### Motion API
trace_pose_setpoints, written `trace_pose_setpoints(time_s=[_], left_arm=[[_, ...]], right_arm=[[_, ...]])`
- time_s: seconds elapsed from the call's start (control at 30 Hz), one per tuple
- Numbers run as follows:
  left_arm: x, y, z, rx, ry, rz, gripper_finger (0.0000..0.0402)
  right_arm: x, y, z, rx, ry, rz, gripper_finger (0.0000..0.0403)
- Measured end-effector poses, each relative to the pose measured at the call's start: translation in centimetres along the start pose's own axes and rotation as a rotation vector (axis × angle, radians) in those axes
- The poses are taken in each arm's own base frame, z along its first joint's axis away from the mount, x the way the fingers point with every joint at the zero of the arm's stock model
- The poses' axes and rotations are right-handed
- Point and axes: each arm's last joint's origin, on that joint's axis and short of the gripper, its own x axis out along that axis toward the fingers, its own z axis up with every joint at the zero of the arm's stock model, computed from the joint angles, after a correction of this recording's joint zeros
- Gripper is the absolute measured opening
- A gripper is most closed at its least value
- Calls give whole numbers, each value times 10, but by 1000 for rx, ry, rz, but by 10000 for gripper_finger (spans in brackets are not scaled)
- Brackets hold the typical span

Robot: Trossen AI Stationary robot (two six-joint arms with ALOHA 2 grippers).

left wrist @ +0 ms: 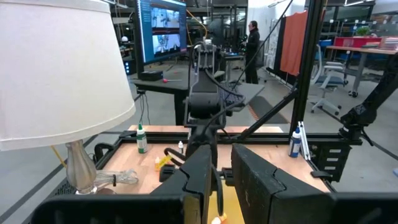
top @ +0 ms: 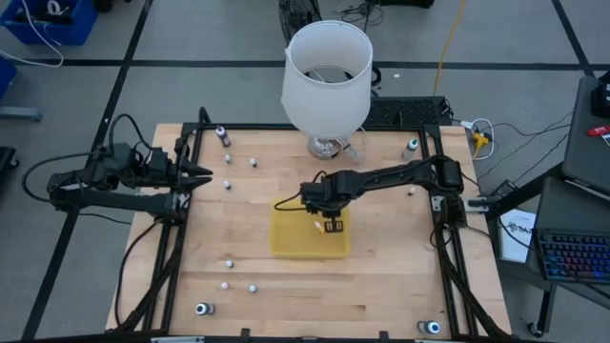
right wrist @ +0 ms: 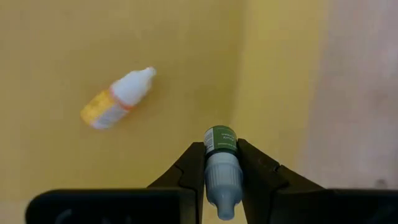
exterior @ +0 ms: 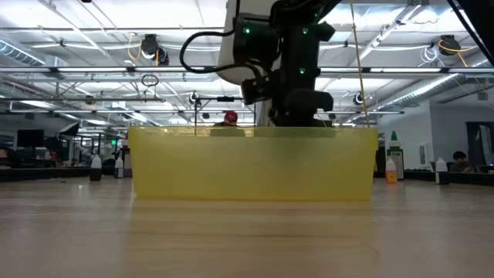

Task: Pick & Place food coloring
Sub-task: Put the green food coloring bottle into the yellow bin

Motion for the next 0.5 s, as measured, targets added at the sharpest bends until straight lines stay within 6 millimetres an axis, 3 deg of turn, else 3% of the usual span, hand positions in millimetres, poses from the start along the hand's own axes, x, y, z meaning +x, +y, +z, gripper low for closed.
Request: trace_pose_setpoints(time_s=[0.5], left_arm=[[0, 0, 0, 0, -1, 0, 67]], right_arm=[[20, 16, -18, -1, 74, 31, 57]])
